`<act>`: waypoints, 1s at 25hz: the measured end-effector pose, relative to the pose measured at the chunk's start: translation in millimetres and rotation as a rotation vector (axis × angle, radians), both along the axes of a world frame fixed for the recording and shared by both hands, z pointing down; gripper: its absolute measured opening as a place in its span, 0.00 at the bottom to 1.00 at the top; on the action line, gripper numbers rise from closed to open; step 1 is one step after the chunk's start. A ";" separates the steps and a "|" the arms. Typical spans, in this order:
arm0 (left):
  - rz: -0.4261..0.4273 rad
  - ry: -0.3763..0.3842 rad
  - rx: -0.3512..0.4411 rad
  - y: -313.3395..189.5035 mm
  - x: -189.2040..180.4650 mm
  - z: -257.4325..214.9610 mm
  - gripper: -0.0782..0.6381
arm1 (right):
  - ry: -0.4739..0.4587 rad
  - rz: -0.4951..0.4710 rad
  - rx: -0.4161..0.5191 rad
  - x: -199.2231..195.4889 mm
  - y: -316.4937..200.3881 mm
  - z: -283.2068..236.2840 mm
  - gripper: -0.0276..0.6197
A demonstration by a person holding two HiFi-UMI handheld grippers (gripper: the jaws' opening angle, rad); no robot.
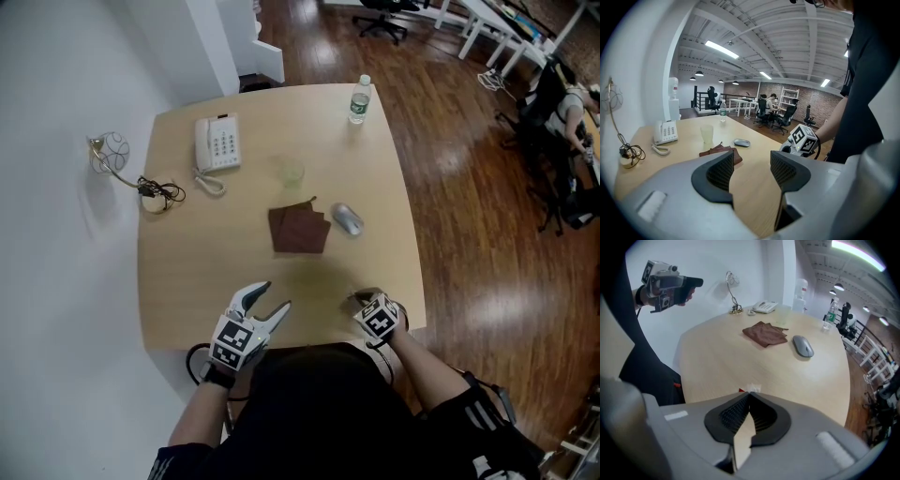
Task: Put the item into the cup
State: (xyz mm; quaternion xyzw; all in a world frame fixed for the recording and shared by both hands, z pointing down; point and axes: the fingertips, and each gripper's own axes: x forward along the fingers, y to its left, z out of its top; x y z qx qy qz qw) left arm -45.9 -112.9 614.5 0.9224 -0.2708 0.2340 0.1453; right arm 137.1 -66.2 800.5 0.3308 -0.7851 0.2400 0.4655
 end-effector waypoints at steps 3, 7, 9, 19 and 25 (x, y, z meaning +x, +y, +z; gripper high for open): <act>-0.005 0.007 0.006 -6.4 -2.7 -1.9 0.45 | -0.038 0.032 0.033 -2.1 -15.1 -18.0 0.06; -0.008 0.013 0.017 -15.0 -6.5 -4.0 0.45 | -0.062 0.044 0.104 -6.6 -49.9 -46.9 0.06; -0.012 0.015 0.021 -20.4 -10.1 -5.6 0.45 | -0.067 0.036 0.143 -12.2 -73.5 -61.8 0.06; -0.032 0.001 0.067 -65.0 -40.4 -17.5 0.45 | -0.074 -0.044 0.311 -49.2 -206.9 -134.5 0.06; -0.041 0.005 0.073 -85.3 -52.5 -19.3 0.45 | -0.031 -0.105 0.378 -77.7 -280.4 -155.5 0.06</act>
